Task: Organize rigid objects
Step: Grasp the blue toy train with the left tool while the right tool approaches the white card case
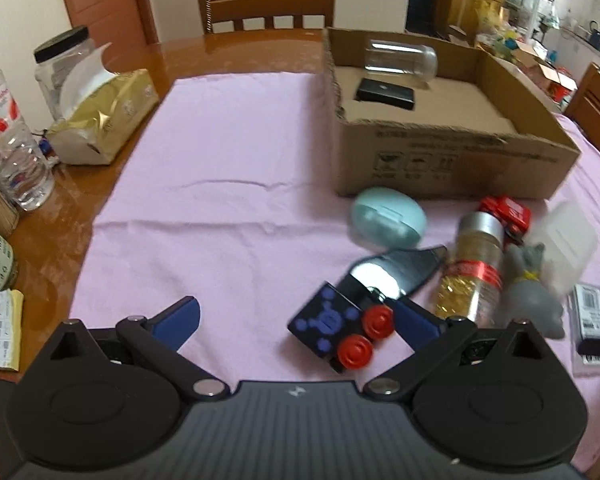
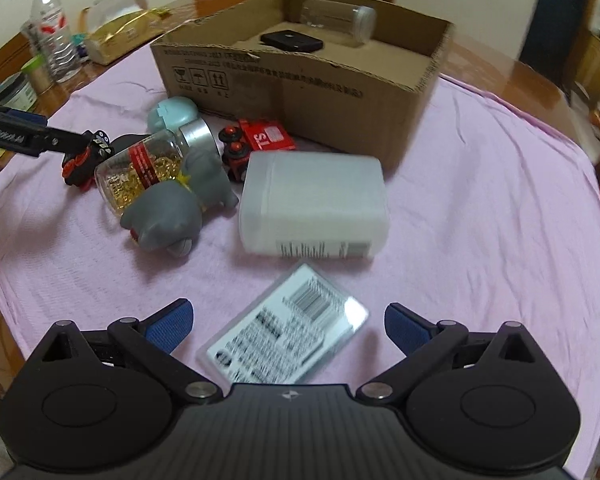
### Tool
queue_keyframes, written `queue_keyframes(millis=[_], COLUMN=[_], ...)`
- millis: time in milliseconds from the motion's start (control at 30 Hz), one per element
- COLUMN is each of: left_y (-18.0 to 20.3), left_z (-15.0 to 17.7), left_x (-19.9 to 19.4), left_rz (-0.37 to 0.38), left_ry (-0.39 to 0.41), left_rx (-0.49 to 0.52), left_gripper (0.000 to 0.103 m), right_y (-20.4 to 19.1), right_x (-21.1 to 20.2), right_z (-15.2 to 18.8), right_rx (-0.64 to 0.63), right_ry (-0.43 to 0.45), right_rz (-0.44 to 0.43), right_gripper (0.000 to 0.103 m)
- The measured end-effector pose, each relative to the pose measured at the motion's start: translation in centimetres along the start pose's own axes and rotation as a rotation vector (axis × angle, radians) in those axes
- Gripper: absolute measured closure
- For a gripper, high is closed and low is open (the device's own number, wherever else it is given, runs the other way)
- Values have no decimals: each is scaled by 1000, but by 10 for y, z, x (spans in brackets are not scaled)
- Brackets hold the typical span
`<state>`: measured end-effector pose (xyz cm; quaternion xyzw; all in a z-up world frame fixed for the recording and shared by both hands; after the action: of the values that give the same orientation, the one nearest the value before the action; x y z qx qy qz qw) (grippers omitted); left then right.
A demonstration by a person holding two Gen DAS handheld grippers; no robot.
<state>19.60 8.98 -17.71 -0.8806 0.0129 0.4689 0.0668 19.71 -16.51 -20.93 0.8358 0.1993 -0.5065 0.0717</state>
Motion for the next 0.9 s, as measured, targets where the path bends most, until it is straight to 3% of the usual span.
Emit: queue_keyframes(millis=[167,367,533,767,900], left_y=[6,3,-4,-17,-26], left_z=[9,3,-3,19,32], left_x=[3,12,27,23,22], left_rz=[35,31,36,-34,-22], left_ry=[-21,-17,-34,-85,-100], left_rx=[-44,-126,-234,-143,-131], left_gripper=[1,1,1,1,1], right_y=[-3,-18,-30,-35,-34], right_x=[19,13,11,7,5], right_z=[-8,9,22,29,32], right_rx=[-58,-83,-128,-128,-125], right_ry=[-49,-128,-115,-123,-117], right_rz=[-46,-85,-25,-10,-6], right_gripper=[0,0,0,0,0])
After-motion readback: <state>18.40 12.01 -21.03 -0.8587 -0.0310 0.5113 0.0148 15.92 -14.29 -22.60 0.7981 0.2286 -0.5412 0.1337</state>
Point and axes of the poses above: each gripper's, at about its wrist camera, not at the fingertips, and x roughly the way its jaws point, y to its right, z to its underside, the point moved 10 cm from there along x, roughly the way its jaws point, and after that the axes turned 8 degrees about x, right-handed, at the moved point
